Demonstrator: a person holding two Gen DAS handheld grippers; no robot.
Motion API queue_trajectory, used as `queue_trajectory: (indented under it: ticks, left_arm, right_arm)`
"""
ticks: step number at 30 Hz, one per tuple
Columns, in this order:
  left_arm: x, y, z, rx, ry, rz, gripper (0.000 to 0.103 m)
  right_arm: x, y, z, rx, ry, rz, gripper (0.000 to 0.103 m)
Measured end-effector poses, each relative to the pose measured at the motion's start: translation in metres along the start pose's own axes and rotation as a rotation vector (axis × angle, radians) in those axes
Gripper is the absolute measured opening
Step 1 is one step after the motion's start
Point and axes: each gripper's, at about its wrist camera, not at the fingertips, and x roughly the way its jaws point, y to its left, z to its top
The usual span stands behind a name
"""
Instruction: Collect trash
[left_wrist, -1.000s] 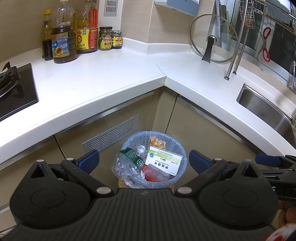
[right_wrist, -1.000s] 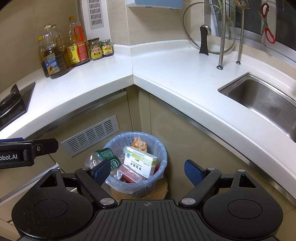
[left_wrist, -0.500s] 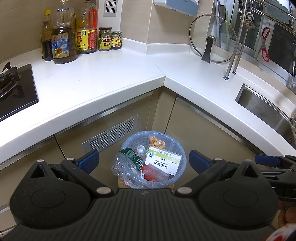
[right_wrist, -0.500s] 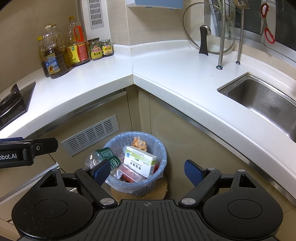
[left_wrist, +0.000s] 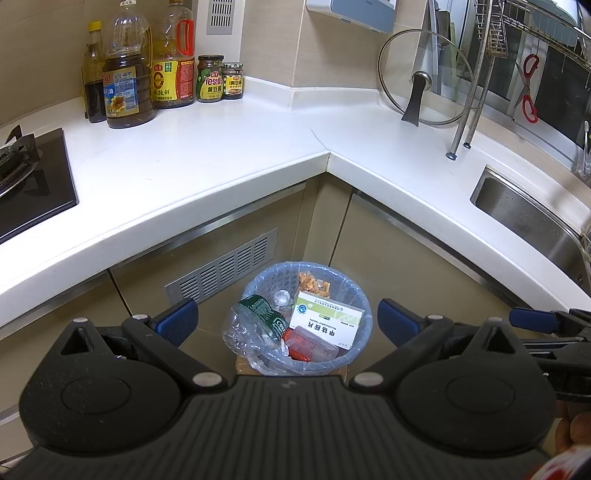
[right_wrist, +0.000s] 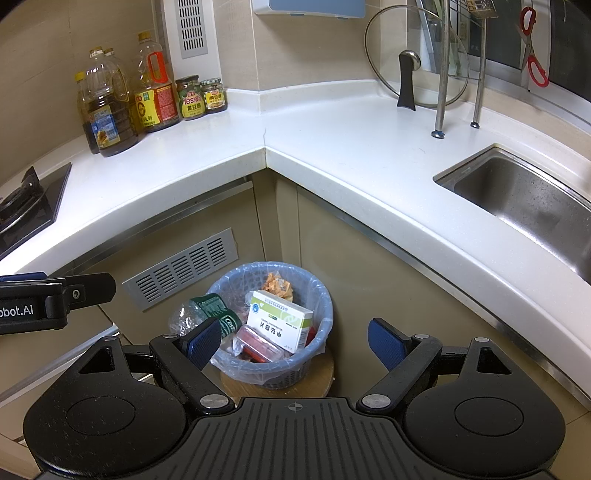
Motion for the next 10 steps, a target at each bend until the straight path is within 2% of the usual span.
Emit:
queue_trajectory:
  ticks: [10]
  left_arm:
    - [-0.0005, 0.0013, 0.0019, 0.001, -0.022, 0.000, 0.102]
  right_arm:
    - [0.0001, -0.0003, 0.0001, 0.000, 0.001, 0.000, 0.086]
